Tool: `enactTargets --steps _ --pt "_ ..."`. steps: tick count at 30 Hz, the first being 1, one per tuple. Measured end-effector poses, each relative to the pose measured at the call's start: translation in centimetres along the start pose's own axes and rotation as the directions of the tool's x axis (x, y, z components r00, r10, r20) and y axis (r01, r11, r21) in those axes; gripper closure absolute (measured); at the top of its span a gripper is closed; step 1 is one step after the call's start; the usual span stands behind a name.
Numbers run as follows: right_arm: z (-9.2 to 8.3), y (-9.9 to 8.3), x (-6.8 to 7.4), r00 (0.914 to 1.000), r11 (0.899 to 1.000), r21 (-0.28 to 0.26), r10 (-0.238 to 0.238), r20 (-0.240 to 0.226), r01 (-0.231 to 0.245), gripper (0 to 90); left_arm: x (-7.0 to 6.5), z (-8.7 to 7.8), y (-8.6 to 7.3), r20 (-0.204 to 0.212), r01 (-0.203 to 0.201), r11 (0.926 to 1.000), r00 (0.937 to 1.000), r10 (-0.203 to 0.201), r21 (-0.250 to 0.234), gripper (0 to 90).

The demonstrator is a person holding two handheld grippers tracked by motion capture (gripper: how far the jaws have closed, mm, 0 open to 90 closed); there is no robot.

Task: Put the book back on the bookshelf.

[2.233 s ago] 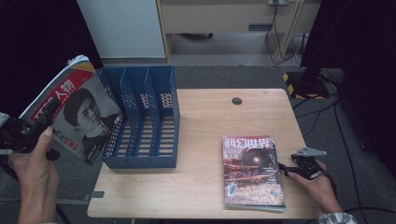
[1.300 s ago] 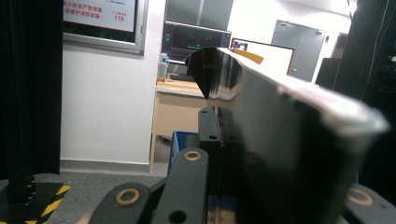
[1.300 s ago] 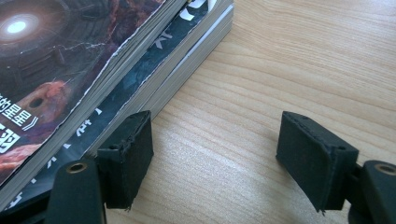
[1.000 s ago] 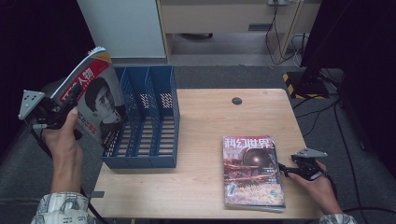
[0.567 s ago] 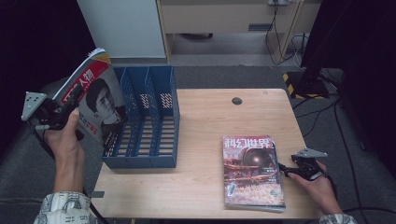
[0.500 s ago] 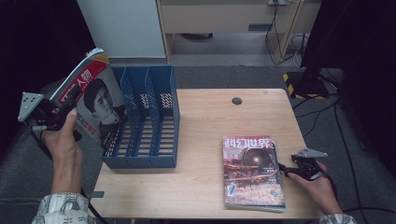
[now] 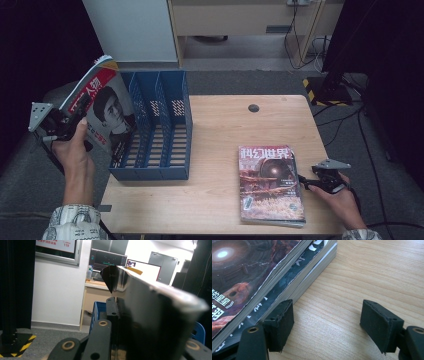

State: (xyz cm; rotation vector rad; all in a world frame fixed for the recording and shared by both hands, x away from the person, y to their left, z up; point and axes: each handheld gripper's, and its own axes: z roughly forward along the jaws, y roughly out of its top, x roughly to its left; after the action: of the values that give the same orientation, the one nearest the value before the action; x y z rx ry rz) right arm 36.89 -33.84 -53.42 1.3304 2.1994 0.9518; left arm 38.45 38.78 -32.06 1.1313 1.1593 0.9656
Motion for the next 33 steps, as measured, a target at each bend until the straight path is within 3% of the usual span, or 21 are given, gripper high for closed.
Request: enactTargets --steps 18,31,33 --pt "0.0 0.0 0.0 1.0 1.0 -0.001 0.001 -0.001 -0.001 27.1 0.4 0.9 -3.0 0.007 0.017 0.9998 0.9998 -0.017 0.014 86.6" --pt "0.0 0.0 0.0 1.0 1.0 -0.003 0.001 -0.002 -0.001 27.1 0.5 1.2 -4.4 -0.01 0.017 0.9994 0.9998 -0.016 0.03 86.5" --pt "0.0 0.0 0.0 1.0 1.0 -0.003 0.001 -0.002 -0.001 27.1 0.6 1.1 -4.7 -0.019 0.037 0.9991 0.9991 -0.037 0.02 86.6"
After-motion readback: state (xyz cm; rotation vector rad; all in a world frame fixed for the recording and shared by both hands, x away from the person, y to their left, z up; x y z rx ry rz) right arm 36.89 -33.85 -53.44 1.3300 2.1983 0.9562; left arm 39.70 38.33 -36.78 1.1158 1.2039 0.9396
